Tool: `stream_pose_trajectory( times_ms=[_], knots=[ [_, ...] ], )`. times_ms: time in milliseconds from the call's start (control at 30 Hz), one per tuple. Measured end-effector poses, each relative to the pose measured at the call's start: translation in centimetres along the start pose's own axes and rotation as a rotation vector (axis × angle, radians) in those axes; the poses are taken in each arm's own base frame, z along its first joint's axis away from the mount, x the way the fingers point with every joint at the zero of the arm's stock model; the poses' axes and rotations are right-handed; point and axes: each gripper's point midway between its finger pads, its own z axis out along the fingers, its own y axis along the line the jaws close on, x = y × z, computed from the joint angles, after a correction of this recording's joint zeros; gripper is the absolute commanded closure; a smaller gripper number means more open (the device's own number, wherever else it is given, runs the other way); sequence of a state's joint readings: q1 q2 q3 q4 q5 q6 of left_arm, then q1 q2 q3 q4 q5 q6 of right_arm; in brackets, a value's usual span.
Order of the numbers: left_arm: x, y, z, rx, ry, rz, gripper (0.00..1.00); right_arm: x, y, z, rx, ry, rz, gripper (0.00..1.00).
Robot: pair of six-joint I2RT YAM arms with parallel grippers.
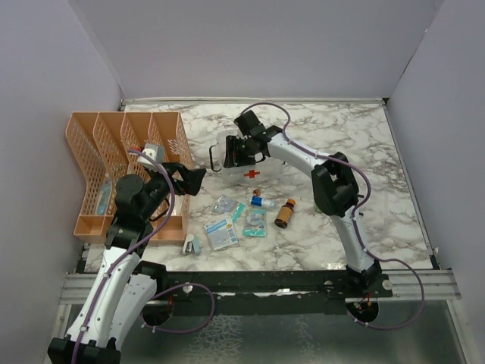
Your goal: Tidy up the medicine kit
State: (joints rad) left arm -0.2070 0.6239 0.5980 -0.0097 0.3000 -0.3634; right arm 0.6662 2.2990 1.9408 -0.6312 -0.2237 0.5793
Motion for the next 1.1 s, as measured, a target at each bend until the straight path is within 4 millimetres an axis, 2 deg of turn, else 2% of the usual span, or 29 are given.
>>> stream_pose_trajectory(
  times_ms=[433,567,667,767,867,1000,1100],
  knots=[
    [-0.1,0.0,-0.1,0.001,-0.003,0.001,0.01,0.5,0.6,0.0,-0.005,0.012,0.011,0.43],
    [-0.1,0.0,-0.1,0.001,-0.004,0.001,0.01,-0.1,0.6,-0.4,0.013,-0.013,0.007,0.43],
    [-0.1,-0.1,-0.1,0.001,-0.004,0.001,0.01,-1.1,0.7,-1.7,0.037,-0.055,0.006,0.43],
    [-0.1,-0.1,-0.1,0.001,-0.004,0.001,0.01,-3.0,1.4,-4.4,0.055,-0.137,0.005,0.43],
    [-0.1,-0.1,-0.1,0.001,-0.004,0.001,0.01,-4.7,2.2,-8.8,0.064,-0.246,0.009,0.43],
    [-0.1,-0.1,-0.1,0.001,-0.004,0.001,0.01,-5.0,2.4,-15.3,0.071,-0.385,0.023,0.44],
    [-0.1,-0.1,-0.1,0.001,-0.004,0.001,0.01,-3.5,1.1,-19.1,0.097,-0.463,0.045,0.44]
  ],
)
